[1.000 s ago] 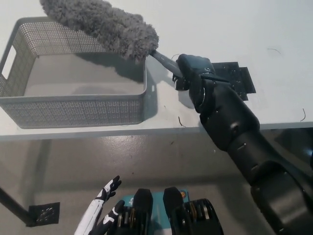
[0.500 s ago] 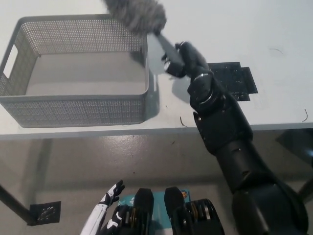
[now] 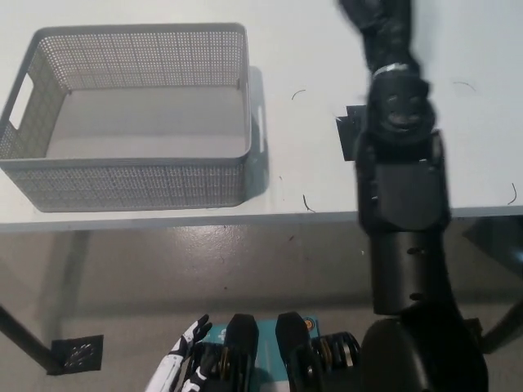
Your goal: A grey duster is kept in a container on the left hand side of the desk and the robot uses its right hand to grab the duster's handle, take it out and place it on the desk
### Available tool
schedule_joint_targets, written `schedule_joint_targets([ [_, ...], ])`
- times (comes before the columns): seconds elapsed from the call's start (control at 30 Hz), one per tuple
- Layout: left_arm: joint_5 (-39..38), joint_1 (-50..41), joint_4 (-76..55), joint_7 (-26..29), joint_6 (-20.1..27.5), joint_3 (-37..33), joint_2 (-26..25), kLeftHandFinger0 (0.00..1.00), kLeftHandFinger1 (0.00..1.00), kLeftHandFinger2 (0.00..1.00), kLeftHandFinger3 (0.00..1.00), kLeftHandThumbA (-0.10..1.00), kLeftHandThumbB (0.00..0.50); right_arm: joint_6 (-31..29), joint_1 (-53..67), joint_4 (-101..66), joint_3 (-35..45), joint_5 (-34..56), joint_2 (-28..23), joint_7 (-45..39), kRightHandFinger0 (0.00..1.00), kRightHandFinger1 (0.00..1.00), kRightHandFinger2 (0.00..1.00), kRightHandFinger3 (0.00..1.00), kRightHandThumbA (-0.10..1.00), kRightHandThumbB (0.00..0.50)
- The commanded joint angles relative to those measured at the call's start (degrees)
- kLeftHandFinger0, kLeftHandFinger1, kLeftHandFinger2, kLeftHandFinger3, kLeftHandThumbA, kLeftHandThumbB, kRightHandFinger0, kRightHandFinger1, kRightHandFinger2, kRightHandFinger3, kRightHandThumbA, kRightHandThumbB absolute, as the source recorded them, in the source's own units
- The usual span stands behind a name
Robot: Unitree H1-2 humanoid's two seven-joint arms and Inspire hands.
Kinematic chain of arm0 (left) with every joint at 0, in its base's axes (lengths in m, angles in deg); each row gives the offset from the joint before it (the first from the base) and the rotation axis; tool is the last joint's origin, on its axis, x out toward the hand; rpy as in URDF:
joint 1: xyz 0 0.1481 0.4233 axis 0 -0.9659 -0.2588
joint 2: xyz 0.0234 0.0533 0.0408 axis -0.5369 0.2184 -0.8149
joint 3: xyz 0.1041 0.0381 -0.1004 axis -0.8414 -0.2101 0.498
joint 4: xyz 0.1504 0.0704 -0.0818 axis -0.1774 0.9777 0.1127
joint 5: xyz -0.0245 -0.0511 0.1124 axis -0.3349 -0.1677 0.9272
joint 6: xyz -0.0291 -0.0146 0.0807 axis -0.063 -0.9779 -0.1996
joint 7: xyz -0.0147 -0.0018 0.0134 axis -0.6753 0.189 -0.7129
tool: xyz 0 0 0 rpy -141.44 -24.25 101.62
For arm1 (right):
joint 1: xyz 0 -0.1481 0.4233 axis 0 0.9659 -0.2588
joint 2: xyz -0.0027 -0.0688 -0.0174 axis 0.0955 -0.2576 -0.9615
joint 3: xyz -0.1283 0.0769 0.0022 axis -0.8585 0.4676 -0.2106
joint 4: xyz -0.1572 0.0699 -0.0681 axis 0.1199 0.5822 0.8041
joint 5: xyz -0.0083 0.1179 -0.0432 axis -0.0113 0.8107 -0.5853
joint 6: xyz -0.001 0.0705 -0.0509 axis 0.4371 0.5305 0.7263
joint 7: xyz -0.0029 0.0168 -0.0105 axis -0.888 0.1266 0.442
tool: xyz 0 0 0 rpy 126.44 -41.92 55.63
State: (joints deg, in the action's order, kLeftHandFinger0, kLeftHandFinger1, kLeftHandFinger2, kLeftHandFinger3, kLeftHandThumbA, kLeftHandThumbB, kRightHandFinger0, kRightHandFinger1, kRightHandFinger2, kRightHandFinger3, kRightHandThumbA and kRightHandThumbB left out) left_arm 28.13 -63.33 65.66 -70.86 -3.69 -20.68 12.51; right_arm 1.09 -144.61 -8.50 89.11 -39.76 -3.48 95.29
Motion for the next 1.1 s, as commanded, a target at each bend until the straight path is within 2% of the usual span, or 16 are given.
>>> schedule_joint_targets([
  [0.0, 0.7, -1.0, -1.7, 4.3, 2.8, 0.5, -0.6, 1.00, 1.00, 1.00, 1.00, 0.91, 0.079, -7.5, -0.4, -4.9, -2.6, 4.5, -5.6, 1.2, 0.00, 0.01, 0.37, 0.44, -0.10, 0.065],
  [0.03, 0.7, -1.0, -1.8, 4.3, 2.8, 0.5, -0.7, 1.00, 1.00, 1.00, 1.00, 0.91, 0.077, -7.7, 0.7, -4.7, -3.9, 3.1, -7.0, 0.7, 0.00, 0.01, 0.37, 0.44, -0.10, 0.066],
  [0.17, 0.7, -1.0, -2.1, 4.2, 2.8, 0.9, -0.7, 1.00, 1.00, 1.00, 1.00, 0.92, 0.089, -8.9, 4.9, -2.1, -10.2, -1.9, -13.5, 0.7, 0.00, 0.02, 0.39, 0.42, -0.10, 0.149],
  [0.2, 0.7, -1.0, -2.0, 4.2, 2.8, 1.0, -0.7, 1.00, 1.00, 1.00, 1.00, 0.92, 0.087, -9.0, 5.4, -1.2, -11.6, -2.9, -14.7, 1.2, 0.00, 0.02, 0.38, 0.40, -0.10, 0.152],
  [0.23, 0.8, -1.0, -2.0, 4.3, 2.8, 1.0, -0.7, 1.00, 1.00, 1.00, 1.00, 0.91, 0.072, -7.9, 6.0, -0.2, -12.6, -3.4, -16.1, 1.1, 0.00, 0.03, 0.39, 0.41, -0.10, 0.157],
  [0.3, 0.9, -1.1, -2.2, 4.3, 2.8, 1.1, -0.8, 1.00, 1.00, 1.00, 1.00, 0.91, 0.070, -8.2, 7.2, 1.9, -15.2, -4.5, -18.7, 1.9, 0.00, 0.05, 0.41, 0.42, -0.10, 0.165],
  [0.37, 0.9, -1.2, -2.4, 4.5, 2.8, 1.3, -0.8, 1.00, 1.00, 1.00, 1.00, 0.91, 0.079, -9.0, 8.1, 4.7, -16.3, -3.9, -20.7, 2.3, 0.00, 0.12, 0.53, 0.52, -0.10, 0.158],
  [0.47, 1.3, -1.1, -2.8, 4.7, 2.8, 1.6, -1.0, 1.00, 1.00, 1.00, 1.00, 0.92, 0.079, -10.9, 8.6, 10.1, -18.4, -4.4, -23.6, 4.4, 0.00, 0.12, 0.54, 0.51, -0.10, 0.199],
  [0.53, 1.3, -1.2, -2.9, 4.7, 2.8, 1.8, -0.9, 1.00, 1.00, 1.00, 1.00, 0.93, 0.077, -11.2, 8.7, 12.9, -19.9, -5.0, -25.0, 5.1, 0.00, 0.12, 0.56, 0.53, -0.10, 0.198],
  [0.6, 1.3, -1.1, -3.1, 4.6, 2.8, 2.1, -1.0, 1.00, 1.00, 1.00, 1.00, 0.93, 0.077, -12.8, 9.1, 15.8, -22.3, -6.4, -27.0, 5.1, 0.00, 0.13, 0.60, 0.60, -0.10, 0.185],
  [0.67, 0.9, -1.0, -3.0, 4.8, 2.8, 1.8, -1.1, 1.00, 1.00, 1.00, 1.00, 0.93, 0.073, -12.9, 9.7, 17.9, -24.7, -8.1, -28.8, 5.4, 0.00, 0.18, 0.67, 0.68, -0.10, 0.183],
  [0.7, 0.8, -1.0, -2.9, 4.8, 2.8, 1.8, -1.1, 1.00, 1.00, 1.00, 1.00, 0.93, 0.074, -12.7, 9.9, 18.4, -25.4, -8.3, -29.3, 5.4, 0.00, 0.19, 0.67, 0.69, -0.10, 0.182],
  [0.77, 0.7, -1.0, -3.0, 4.5, 2.8, 2.2, -1.1, 1.00, 1.00, 1.00, 1.00, 0.94, 0.095, -12.1, 9.9, 19.2, -27.0, -8.1, -30.7, 4.5, 0.00, 0.22, 0.72, 0.76, -0.10, 0.166],
  [0.87, 1.1, -1.0, -3.3, 4.4, 2.8, 2.6, -1.0, 1.00, 1.00, 1.00, 1.00, 0.96, 0.094, -13.6, 9.9, 21.5, -27.7, -7.2, -32.2, 4.7, 0.00, 0.28, 0.78, 0.84, -0.10, 0.168],
  [0.93, 1.1, -0.9, -3.5, 4.3, 2.8, 2.7, -1.2, 1.00, 1.00, 1.00, 1.00, 0.96, 0.092, -15.1, 9.6, 22.8, -28.9, -7.9, -33.2, 5.7, 0.00, 0.29, 0.75, 0.84, -0.10, 0.174],
  [1.07, 1.0, -0.9, -3.4, 4.2, 2.8, 2.8, -1.1, 1.00, 1.00, 1.00, 1.00, 0.96, 0.087, -15.4, 9.6, 23.1, -32.7, -11.1, -36.0, 6.0, 0.00, 0.41, 0.81, 0.92, -0.10, 0.165],
])
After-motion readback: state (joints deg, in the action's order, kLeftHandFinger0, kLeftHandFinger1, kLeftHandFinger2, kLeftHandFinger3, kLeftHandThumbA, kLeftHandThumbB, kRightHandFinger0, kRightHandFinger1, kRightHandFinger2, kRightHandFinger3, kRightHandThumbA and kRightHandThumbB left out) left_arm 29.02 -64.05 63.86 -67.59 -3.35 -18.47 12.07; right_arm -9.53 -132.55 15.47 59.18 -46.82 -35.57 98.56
